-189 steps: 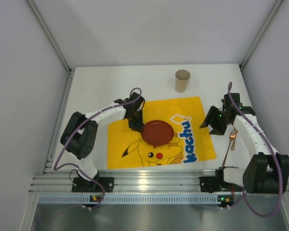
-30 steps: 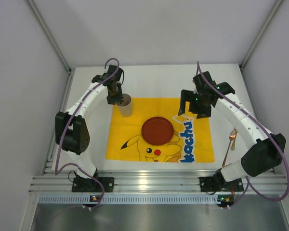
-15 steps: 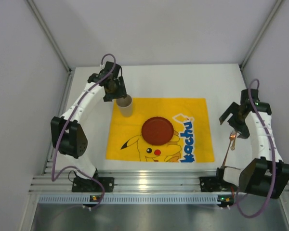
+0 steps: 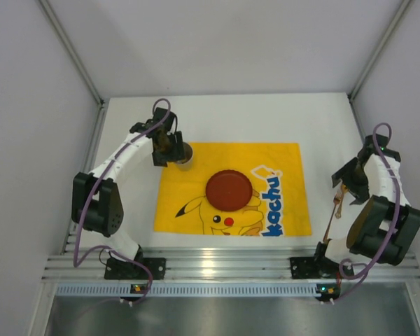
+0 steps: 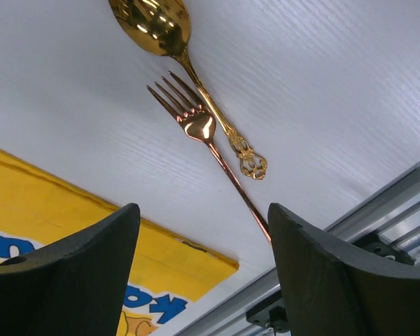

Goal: Set the dinner table for one person

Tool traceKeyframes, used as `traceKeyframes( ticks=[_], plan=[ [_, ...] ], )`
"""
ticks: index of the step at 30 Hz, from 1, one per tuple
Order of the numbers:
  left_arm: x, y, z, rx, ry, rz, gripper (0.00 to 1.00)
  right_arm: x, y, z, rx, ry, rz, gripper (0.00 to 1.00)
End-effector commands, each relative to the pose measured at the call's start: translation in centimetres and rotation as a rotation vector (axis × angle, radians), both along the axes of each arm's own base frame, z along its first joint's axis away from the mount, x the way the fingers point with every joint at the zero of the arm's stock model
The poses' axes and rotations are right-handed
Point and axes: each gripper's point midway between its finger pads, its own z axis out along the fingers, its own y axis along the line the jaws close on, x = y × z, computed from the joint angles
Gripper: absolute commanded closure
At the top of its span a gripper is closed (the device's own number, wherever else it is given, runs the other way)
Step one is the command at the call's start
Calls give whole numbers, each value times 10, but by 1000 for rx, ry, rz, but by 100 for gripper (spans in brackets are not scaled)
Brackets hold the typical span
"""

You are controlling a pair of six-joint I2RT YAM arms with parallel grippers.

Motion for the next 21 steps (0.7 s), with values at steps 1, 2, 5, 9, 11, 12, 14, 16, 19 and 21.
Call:
traceKeyframes(
  ticks=[1,2,5,9,11,12,14,16,19,21],
  plan=[
    [14,-9,12,-40,-73,-43,32,-3,5,-14,16,-10,-27,27],
    [16,-9,12,-36,-74,-49,32,-13,10,-24,28,12,-38,34],
    [15,-8,10,-32,-66,-52,33,-30,18,-36,33,23,-58,44],
    [10,-16,12,-71,-54,-74,33,-36,19,-45,21,15,-60,52],
    [8,-17,11,-81,-45,-78,33,-26,18,-43,24,-28,-38,55],
    [7,-18,10,-85,-41,-82,34,-19,16,-42,16,-48,-35,57],
    [5,-20,8,-93,-32,-85,34,-12,7,-36,-15,-59,-45,64],
    [5,-19,8,-90,-31,-86,34,-11,-3,-36,-42,-33,-63,66],
    [5,-19,6,-87,-30,-84,34,-4,-19,-30,-83,-25,-86,67],
    [3,-18,4,-86,-28,-86,34,2,-30,-25,-111,-18,-85,68]
  ],
)
